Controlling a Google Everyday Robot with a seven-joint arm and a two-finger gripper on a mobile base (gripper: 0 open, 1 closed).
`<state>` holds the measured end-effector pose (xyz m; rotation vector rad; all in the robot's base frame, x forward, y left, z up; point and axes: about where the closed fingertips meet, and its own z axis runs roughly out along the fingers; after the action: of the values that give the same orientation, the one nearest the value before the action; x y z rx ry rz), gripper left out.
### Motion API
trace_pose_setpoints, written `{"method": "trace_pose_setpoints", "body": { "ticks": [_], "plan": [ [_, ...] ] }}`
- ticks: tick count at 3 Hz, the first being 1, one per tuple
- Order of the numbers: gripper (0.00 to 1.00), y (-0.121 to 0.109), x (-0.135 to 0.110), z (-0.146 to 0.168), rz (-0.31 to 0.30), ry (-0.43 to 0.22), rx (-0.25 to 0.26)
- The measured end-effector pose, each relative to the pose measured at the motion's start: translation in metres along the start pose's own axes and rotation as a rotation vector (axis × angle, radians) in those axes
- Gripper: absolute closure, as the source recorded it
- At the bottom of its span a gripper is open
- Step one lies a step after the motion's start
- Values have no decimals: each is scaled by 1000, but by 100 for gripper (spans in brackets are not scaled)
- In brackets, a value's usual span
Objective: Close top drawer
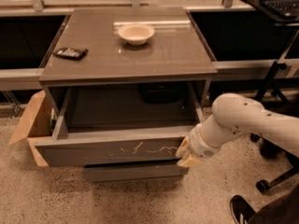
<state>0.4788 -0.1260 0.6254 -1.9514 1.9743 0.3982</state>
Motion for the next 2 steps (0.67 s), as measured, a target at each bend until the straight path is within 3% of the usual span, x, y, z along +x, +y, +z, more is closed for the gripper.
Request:
{"method": "trace_pose_setpoints", "body": {
  "ticks": [1, 2],
  "plan": [
    [4, -24, 2, 3, -22, 7, 21],
    [0, -41, 5, 10, -29, 6, 24]
  ]
}}
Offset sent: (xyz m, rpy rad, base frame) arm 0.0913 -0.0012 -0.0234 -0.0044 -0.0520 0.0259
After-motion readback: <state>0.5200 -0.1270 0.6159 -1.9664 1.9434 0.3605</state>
